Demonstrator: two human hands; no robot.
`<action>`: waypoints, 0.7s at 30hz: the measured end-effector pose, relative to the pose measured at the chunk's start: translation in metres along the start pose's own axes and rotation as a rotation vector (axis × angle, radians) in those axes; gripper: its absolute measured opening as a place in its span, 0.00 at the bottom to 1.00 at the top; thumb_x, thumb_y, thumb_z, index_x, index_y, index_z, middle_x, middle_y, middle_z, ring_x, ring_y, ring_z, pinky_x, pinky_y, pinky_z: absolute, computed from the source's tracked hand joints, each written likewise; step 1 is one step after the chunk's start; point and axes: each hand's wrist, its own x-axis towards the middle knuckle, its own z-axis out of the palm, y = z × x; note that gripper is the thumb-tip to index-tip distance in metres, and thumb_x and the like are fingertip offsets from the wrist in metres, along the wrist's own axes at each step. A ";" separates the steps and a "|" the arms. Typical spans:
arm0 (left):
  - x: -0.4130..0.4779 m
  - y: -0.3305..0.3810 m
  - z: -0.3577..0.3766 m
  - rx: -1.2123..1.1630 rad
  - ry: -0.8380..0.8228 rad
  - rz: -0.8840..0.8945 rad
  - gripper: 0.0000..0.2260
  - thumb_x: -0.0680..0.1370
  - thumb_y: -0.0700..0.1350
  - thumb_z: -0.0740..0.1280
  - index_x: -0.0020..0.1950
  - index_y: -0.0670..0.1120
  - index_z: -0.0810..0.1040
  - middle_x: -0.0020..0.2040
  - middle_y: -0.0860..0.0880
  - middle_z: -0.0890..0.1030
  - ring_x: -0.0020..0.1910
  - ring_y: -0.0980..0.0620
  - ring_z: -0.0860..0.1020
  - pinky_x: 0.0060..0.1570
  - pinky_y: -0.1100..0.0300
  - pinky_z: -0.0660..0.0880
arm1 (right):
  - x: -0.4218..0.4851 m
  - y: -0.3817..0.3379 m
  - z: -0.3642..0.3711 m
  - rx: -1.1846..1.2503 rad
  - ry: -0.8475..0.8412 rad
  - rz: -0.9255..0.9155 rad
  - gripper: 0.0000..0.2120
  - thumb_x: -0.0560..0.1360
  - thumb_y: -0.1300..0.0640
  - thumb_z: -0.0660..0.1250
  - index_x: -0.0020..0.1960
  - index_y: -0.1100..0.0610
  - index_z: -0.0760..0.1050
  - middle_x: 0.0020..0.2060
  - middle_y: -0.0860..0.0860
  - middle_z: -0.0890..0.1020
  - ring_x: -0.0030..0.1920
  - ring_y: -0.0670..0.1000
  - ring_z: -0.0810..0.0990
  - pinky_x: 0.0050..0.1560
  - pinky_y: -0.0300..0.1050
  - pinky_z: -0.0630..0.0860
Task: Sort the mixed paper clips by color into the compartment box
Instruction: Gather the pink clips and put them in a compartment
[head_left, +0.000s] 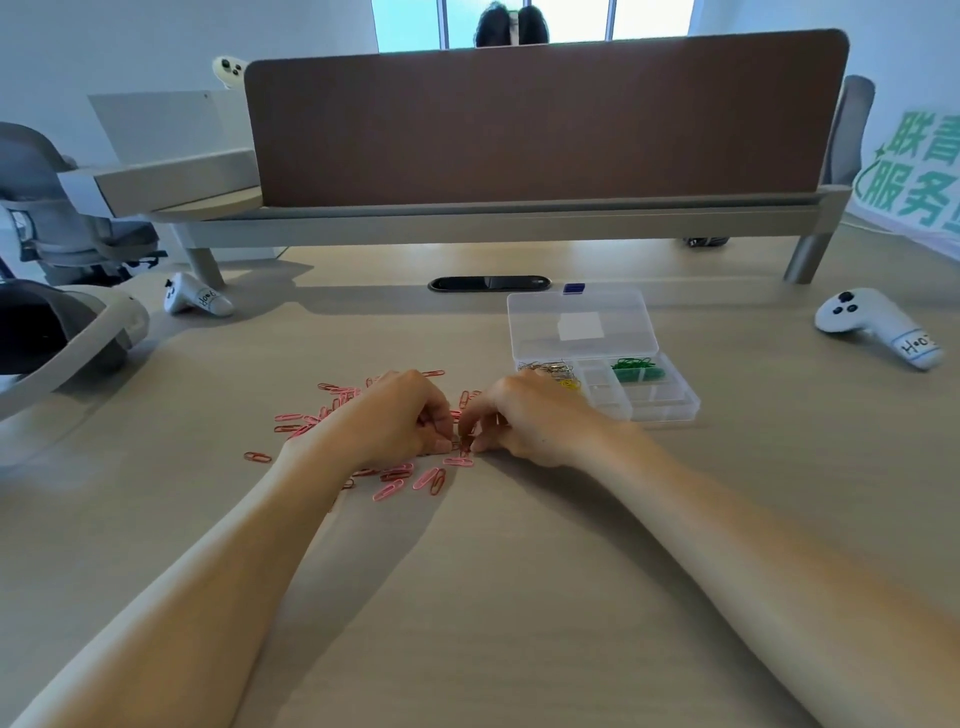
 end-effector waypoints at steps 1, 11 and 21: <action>0.000 0.000 0.000 0.005 0.002 -0.005 0.03 0.71 0.44 0.75 0.41 0.51 0.83 0.38 0.53 0.81 0.39 0.55 0.78 0.40 0.65 0.73 | 0.002 -0.002 0.000 -0.010 -0.011 -0.003 0.10 0.74 0.54 0.71 0.54 0.45 0.82 0.45 0.45 0.84 0.45 0.47 0.76 0.55 0.46 0.69; 0.000 0.000 -0.001 0.054 -0.044 0.019 0.01 0.74 0.42 0.72 0.42 0.48 0.82 0.40 0.50 0.82 0.42 0.51 0.79 0.44 0.58 0.77 | 0.009 -0.013 -0.003 -0.116 -0.121 0.030 0.06 0.76 0.58 0.68 0.43 0.48 0.75 0.40 0.45 0.79 0.51 0.53 0.76 0.59 0.53 0.64; 0.001 -0.004 0.002 0.079 0.027 0.041 0.08 0.75 0.40 0.70 0.38 0.52 0.77 0.38 0.56 0.78 0.38 0.57 0.75 0.38 0.64 0.70 | 0.002 -0.011 0.000 -0.245 -0.029 -0.062 0.05 0.75 0.62 0.65 0.47 0.55 0.79 0.45 0.51 0.83 0.49 0.56 0.79 0.55 0.50 0.71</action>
